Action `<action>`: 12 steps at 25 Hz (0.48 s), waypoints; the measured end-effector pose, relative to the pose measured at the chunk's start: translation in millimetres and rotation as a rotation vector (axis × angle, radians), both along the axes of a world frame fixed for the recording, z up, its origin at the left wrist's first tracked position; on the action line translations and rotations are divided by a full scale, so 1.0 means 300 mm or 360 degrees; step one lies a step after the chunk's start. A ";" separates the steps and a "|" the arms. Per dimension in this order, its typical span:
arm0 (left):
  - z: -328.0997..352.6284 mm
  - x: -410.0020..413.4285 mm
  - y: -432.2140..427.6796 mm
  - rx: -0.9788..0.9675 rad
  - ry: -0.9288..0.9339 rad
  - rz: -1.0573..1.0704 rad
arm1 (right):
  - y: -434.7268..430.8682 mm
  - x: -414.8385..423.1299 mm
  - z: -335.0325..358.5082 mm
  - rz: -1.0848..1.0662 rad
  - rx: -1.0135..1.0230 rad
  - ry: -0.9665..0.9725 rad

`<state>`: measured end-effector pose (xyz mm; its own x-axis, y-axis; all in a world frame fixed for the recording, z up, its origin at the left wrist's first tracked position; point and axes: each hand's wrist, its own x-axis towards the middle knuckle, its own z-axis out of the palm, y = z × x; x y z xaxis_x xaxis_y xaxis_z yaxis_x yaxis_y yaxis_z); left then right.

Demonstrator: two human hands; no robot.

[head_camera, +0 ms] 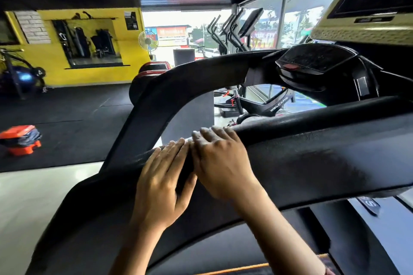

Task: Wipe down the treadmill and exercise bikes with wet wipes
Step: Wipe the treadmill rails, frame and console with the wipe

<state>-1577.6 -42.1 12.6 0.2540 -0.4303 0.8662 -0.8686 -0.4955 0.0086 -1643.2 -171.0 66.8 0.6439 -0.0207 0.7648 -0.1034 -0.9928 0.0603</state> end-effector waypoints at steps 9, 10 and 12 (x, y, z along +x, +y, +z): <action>-0.030 0.001 0.009 -0.0122 -0.0044 -0.0013 | -0.037 -0.040 -0.093 -0.0062 0.0006 -0.0264; -0.031 0.003 0.008 -0.0126 -0.0052 -0.0016 | -0.030 -0.056 -0.127 0.0134 -0.0102 -0.0222; -0.034 0.002 0.006 -0.0132 -0.0061 -0.0011 | -0.098 -0.103 -0.172 0.0251 -0.0262 -0.0214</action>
